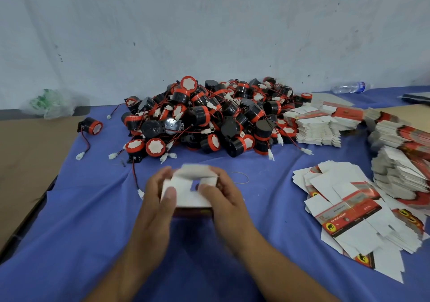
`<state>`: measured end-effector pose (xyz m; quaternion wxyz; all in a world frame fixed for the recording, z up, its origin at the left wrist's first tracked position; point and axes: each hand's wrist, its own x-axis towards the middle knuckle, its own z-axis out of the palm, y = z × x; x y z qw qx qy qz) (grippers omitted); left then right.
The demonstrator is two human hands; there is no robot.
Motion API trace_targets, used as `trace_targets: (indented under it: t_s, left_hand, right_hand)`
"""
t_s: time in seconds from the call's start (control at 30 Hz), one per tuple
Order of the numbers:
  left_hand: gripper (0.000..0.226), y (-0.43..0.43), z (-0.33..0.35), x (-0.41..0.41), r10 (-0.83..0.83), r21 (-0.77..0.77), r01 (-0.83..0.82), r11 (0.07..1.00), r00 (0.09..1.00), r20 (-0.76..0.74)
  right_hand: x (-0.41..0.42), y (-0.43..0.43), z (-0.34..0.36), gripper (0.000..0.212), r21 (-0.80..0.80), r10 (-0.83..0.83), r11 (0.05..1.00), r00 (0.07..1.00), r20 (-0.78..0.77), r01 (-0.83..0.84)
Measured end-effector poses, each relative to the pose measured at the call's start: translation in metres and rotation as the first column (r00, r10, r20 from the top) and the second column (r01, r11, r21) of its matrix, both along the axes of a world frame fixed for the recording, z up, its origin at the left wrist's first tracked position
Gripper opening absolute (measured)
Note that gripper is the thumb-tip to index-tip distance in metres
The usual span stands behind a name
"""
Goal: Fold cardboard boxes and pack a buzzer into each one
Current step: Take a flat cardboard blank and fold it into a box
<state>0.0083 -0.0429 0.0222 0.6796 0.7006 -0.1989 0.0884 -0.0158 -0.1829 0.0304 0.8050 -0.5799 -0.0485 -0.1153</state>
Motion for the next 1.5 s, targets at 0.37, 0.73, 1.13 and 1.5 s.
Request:
trace_targets:
  t_s: [0.37, 0.73, 1.13, 1.5]
  left_hand:
    - [0.073, 0.003, 0.001, -0.005, 0.123, 0.357, -0.310, 0.881, 0.879, 0.461]
    - [0.059, 0.008, 0.005, 0.000, -0.055, 0.491, -0.327, 0.807, 0.787, 0.614]
    - [0.061, 0.005, 0.002, -0.001, -0.033, 0.469, -0.376, 0.799, 0.752, 0.658]
    - [0.062, 0.002, 0.000, 0.001, -0.046, 0.462, -0.405, 0.789, 0.711, 0.702]
  right_hand:
    - [-0.004, -0.005, 0.001, 0.038, -0.041, 0.203, 0.978, 0.977, -0.063, -0.205]
    - [-0.003, -0.028, 0.010, 0.038, -0.227, 0.154, 0.959, 0.984, -0.087, -0.170]
    - [-0.003, -0.029, 0.005, 0.044, -0.532, 0.073, 0.846, 0.996, 0.041, -0.040]
    - [-0.002, -0.027, -0.003, 0.036, -0.657, -0.022, 0.747, 0.992, 0.124, 0.099]
